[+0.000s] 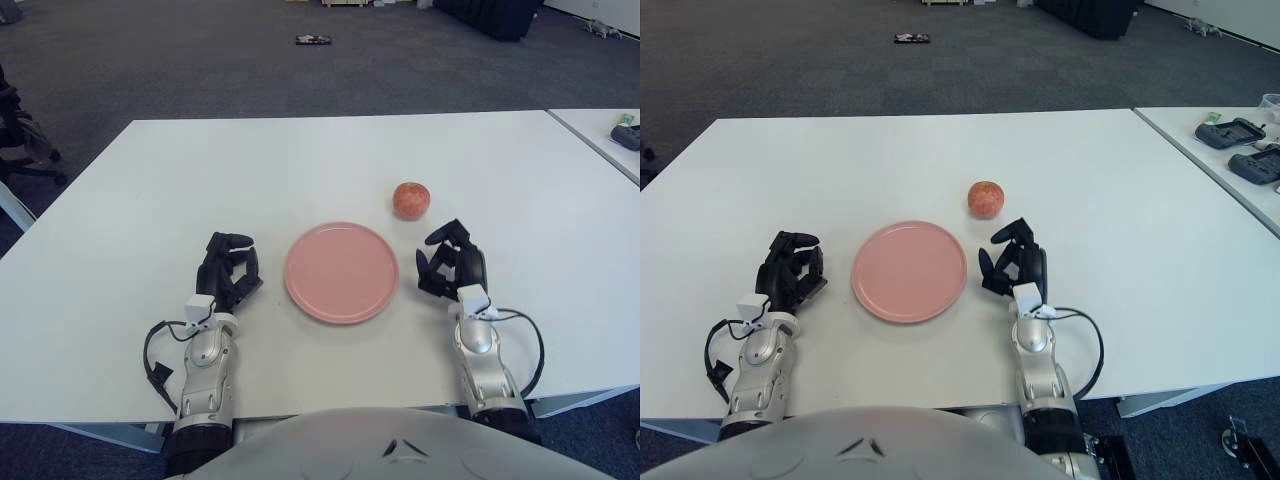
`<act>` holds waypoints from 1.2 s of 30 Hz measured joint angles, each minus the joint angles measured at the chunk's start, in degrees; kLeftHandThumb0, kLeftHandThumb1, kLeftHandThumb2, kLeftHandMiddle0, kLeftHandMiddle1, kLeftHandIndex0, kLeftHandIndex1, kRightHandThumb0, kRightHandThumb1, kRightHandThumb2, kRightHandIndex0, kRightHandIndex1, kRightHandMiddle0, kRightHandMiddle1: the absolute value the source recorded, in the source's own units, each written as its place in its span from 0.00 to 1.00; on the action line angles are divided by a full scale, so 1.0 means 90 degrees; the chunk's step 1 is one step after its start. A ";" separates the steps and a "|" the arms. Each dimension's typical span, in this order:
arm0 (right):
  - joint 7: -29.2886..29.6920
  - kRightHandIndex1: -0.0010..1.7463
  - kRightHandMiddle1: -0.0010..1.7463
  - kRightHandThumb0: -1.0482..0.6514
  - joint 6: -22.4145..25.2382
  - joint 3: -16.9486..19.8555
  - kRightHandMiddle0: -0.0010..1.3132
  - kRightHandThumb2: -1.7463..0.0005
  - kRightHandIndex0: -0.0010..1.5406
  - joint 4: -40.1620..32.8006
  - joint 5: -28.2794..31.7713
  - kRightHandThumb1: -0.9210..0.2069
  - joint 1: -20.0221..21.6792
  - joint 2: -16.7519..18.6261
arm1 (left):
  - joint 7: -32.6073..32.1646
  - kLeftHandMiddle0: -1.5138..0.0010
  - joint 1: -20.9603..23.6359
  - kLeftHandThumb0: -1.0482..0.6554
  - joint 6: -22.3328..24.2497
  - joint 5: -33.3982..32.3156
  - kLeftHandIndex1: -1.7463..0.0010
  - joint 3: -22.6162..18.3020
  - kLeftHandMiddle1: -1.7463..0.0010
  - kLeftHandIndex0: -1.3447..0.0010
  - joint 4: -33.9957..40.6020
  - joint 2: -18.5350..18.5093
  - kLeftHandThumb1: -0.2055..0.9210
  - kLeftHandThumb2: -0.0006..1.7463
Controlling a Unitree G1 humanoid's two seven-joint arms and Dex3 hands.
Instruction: Put the apple into the plate.
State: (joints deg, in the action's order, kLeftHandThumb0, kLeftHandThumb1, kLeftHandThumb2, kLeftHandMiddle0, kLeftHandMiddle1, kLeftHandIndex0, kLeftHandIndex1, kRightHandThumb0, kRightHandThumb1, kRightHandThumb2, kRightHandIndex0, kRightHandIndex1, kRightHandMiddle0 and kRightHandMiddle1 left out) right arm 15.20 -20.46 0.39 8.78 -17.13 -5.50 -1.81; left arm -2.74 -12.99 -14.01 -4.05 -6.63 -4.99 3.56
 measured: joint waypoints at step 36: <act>-0.1084 0.00 0.00 0.13 0.3003 -0.0879 0.00 0.63 0.00 0.0010 -0.2397 0.46 0.2556 -0.1384 | 0.0002 0.46 0.0035 0.39 -0.0015 -0.0001 0.00 0.0003 0.00 0.74 -0.0010 -0.0010 0.77 0.51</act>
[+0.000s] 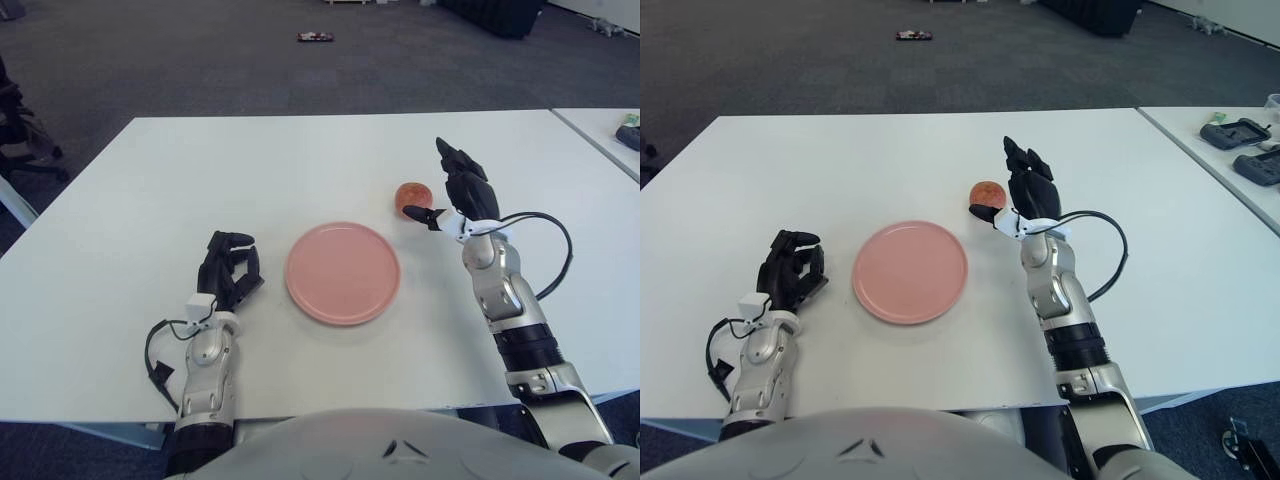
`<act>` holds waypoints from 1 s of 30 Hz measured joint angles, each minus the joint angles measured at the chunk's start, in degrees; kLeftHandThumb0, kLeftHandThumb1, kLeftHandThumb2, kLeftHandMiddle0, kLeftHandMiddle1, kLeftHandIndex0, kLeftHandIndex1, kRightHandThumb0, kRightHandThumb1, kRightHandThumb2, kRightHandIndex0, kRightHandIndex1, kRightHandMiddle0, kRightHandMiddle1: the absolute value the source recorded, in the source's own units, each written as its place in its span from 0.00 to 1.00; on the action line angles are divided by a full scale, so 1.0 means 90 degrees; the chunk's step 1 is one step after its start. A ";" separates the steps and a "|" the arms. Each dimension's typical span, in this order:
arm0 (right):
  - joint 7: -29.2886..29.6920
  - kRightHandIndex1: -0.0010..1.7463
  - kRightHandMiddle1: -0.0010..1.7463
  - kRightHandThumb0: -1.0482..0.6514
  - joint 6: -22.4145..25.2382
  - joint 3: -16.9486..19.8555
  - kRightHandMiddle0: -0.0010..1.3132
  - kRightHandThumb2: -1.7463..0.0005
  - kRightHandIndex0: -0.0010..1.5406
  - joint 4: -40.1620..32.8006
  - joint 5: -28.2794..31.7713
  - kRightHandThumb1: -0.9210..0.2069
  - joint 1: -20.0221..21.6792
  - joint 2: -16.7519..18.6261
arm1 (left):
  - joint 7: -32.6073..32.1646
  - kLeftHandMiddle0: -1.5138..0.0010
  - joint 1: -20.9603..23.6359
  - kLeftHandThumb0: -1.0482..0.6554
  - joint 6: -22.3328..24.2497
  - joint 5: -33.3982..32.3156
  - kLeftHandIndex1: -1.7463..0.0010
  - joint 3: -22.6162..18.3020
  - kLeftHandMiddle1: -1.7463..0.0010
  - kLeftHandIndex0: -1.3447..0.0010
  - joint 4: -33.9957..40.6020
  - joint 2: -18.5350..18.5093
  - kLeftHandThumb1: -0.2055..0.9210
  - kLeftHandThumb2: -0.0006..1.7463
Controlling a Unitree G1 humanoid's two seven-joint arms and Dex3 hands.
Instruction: Put the apple into the plate.
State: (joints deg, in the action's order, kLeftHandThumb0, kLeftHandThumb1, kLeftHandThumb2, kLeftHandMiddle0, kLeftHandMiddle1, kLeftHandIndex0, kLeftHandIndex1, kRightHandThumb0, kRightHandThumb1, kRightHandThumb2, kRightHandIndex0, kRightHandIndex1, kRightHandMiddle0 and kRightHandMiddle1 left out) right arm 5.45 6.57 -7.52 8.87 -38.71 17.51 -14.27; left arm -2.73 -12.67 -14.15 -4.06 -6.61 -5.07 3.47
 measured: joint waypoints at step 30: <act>-0.0564 0.00 0.00 0.02 -0.0063 -0.1366 0.00 0.67 0.00 0.4211 0.0071 0.30 0.2649 -0.0200 | -0.0004 0.47 -0.0028 0.39 -0.0155 -0.0021 0.00 -0.0005 0.00 0.75 -0.0035 0.0073 0.79 0.49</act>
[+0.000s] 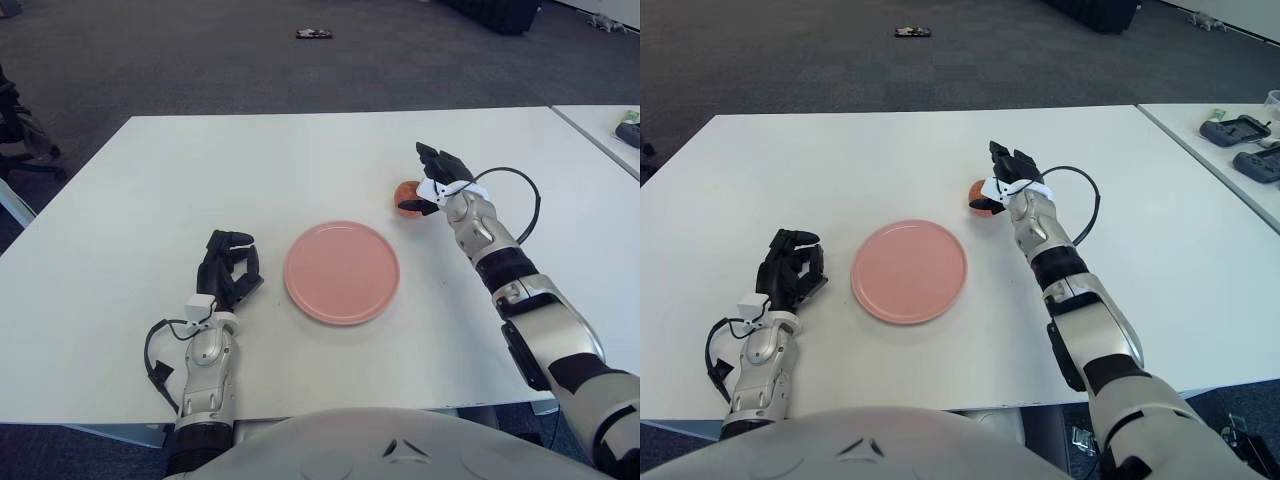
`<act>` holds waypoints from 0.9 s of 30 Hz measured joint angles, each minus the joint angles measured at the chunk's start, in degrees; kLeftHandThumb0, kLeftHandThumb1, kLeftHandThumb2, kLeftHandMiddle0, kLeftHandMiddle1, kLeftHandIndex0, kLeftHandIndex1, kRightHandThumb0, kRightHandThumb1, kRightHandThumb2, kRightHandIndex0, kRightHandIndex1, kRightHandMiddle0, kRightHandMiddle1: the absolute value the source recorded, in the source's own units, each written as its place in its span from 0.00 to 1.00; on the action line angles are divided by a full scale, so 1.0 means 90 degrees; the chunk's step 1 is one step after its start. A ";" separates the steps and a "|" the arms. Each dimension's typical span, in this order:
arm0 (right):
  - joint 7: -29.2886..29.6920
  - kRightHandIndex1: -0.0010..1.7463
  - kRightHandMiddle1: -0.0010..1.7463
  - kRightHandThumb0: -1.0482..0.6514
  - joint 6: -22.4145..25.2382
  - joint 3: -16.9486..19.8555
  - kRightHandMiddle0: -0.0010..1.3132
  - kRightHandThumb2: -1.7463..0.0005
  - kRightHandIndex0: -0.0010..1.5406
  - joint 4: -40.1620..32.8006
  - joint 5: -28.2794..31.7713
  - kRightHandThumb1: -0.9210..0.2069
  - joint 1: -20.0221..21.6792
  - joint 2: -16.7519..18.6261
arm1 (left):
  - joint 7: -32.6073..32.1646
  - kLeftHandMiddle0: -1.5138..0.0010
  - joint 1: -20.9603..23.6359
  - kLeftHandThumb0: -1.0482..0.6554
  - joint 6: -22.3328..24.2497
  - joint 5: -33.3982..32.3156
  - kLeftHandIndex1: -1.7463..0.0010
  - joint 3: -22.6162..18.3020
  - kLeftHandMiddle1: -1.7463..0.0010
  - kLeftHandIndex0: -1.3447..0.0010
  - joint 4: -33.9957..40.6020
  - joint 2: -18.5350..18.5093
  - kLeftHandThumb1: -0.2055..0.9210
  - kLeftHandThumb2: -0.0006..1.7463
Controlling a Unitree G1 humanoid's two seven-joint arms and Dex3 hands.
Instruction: Put the apple into the plate.
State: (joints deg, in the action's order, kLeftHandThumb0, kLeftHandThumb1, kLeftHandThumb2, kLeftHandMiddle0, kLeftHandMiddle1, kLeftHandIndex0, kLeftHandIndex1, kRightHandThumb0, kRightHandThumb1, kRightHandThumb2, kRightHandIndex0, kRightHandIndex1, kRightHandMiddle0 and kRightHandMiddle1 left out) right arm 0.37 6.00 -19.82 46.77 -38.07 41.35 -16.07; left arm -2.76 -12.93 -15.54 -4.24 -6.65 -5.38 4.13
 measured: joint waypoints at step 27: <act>-0.0078 0.00 0.00 0.06 -0.0416 -0.0885 0.00 0.65 0.00 0.2919 0.0001 0.24 0.1147 0.0261 | -0.0037 0.48 -0.0056 0.39 0.0062 0.0010 0.00 -0.0016 0.00 0.75 0.0075 0.0039 0.79 0.50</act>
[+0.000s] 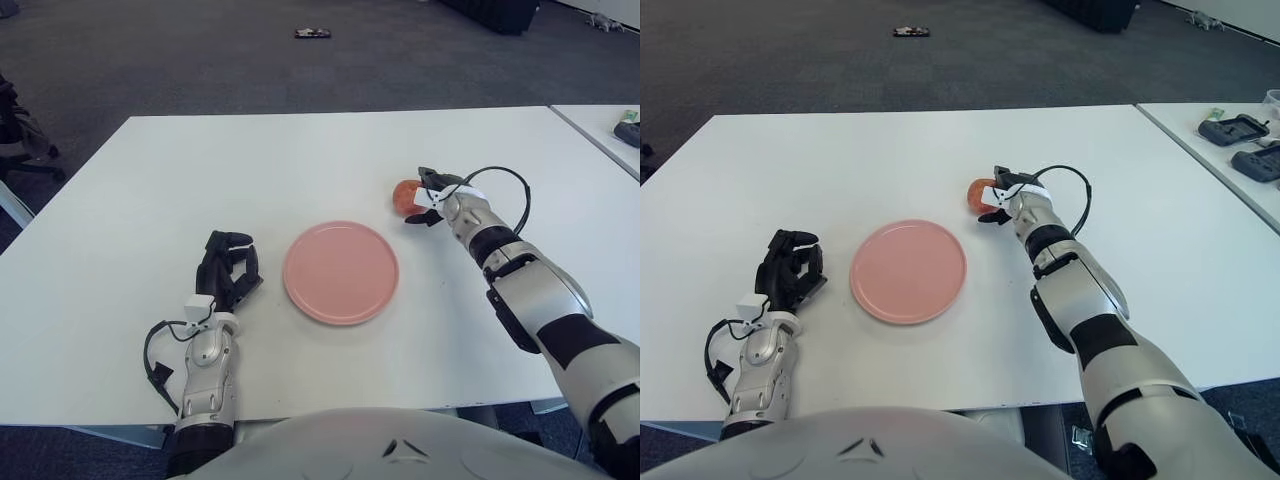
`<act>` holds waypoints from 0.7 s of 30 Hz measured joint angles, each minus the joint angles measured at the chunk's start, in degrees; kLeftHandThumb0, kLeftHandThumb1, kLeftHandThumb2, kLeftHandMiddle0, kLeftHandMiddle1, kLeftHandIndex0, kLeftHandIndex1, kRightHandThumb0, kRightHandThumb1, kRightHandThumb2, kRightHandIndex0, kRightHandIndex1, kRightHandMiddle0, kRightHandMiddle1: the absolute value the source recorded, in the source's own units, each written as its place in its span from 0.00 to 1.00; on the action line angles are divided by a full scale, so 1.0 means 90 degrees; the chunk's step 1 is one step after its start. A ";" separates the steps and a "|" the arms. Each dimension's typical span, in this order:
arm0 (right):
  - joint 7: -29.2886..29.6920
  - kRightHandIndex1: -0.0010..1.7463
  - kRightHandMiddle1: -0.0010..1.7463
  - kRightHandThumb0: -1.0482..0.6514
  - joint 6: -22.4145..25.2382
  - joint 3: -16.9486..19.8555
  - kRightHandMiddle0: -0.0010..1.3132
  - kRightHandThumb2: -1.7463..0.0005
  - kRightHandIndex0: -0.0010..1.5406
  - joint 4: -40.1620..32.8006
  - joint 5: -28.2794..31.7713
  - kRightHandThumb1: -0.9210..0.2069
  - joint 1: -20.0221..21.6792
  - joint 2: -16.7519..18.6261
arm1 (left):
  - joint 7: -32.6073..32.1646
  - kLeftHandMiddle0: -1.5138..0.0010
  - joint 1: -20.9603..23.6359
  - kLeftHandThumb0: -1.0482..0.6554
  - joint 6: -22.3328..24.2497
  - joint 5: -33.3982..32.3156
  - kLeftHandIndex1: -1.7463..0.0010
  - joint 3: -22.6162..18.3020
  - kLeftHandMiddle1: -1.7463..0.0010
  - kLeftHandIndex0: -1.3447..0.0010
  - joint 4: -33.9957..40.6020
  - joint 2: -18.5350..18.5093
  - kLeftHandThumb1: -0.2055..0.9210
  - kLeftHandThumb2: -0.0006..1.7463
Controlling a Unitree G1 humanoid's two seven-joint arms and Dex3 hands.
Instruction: Put the apple into the plate.
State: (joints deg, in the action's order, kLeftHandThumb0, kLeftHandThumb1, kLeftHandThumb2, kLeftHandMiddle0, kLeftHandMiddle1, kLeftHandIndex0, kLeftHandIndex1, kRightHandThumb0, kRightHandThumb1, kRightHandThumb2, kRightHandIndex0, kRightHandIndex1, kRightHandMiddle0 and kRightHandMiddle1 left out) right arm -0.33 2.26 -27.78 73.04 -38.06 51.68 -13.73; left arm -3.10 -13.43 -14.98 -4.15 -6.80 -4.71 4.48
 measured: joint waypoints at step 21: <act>-0.0110 0.00 0.08 0.08 0.0002 -0.0302 0.00 0.60 0.00 0.0303 -0.0010 0.24 0.0126 -0.0045 | -0.0011 0.46 -0.0019 0.39 -0.0052 -0.0001 0.00 -0.0024 0.00 0.74 -0.0023 -0.0015 0.77 0.51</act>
State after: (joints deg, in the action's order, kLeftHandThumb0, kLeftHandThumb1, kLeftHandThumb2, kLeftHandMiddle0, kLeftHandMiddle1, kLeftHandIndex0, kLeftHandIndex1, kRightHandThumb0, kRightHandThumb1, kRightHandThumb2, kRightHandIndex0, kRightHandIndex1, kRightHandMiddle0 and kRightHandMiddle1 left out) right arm -1.32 2.28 -30.51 75.76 -38.14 52.81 -14.13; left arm -3.19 -13.60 -15.45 -4.17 -7.01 -4.92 4.34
